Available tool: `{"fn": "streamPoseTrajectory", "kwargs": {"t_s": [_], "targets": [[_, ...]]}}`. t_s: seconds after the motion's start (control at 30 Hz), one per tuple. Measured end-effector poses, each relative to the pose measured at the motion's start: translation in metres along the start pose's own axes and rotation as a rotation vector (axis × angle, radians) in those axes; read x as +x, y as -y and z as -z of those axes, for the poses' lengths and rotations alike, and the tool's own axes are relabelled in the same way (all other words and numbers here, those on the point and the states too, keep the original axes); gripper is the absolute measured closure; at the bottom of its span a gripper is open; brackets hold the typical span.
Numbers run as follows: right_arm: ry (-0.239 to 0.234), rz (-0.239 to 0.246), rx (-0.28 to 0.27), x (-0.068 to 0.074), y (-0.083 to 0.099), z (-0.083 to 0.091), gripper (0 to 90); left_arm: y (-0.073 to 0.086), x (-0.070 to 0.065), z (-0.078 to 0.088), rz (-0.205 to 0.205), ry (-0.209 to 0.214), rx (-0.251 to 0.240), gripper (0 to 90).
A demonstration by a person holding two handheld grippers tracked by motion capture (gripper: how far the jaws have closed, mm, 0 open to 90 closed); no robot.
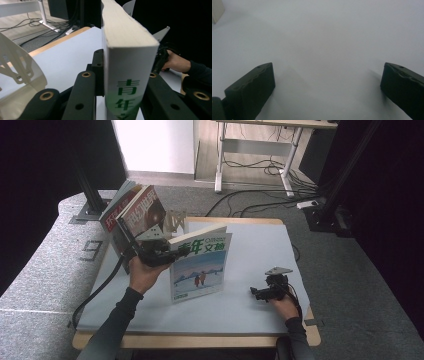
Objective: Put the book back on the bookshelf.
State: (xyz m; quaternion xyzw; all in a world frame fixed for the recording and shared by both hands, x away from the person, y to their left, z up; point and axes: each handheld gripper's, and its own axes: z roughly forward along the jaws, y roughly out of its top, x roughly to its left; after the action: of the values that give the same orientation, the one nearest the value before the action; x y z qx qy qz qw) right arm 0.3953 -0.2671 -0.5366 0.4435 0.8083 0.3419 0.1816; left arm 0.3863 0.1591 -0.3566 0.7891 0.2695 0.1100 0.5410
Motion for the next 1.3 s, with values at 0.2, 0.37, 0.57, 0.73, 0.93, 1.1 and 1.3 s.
{"fn": "streamPoseTrajectory", "kwargs": {"t_s": [0.2,0.37,0.57,0.73,0.93,1.1,1.3], "targets": [[0.001,-0.002,-0.003,0.0,0.0,0.0,0.0,-0.004,0.002,0.009,0.01,-0.026,-0.01,74.2],[0.001,-0.003,-0.005,0.0,0.001,0.0,0.0,-0.007,0.005,0.016,0.021,-0.057,-0.013,74.2],[0.0,-0.002,-0.006,0.0,0.001,0.0,0.0,-0.01,0.008,0.028,0.026,-0.098,-0.006,74.2],[0.0,-0.001,-0.006,0.0,0.001,0.0,0.0,-0.012,0.013,0.04,0.042,-0.127,-0.016,74.2],[0.0,-0.001,-0.006,0.0,0.001,0.0,0.0,-0.015,0.02,0.055,0.055,-0.164,-0.033,74.2],[0.0,-0.002,-0.006,0.0,0.001,0.0,0.0,-0.017,0.027,0.061,0.061,-0.199,-0.03,74.2],[0.001,-0.003,-0.007,0.0,0.001,0.0,0.0,-0.019,0.036,0.067,0.072,-0.233,-0.025,74.2]]}}
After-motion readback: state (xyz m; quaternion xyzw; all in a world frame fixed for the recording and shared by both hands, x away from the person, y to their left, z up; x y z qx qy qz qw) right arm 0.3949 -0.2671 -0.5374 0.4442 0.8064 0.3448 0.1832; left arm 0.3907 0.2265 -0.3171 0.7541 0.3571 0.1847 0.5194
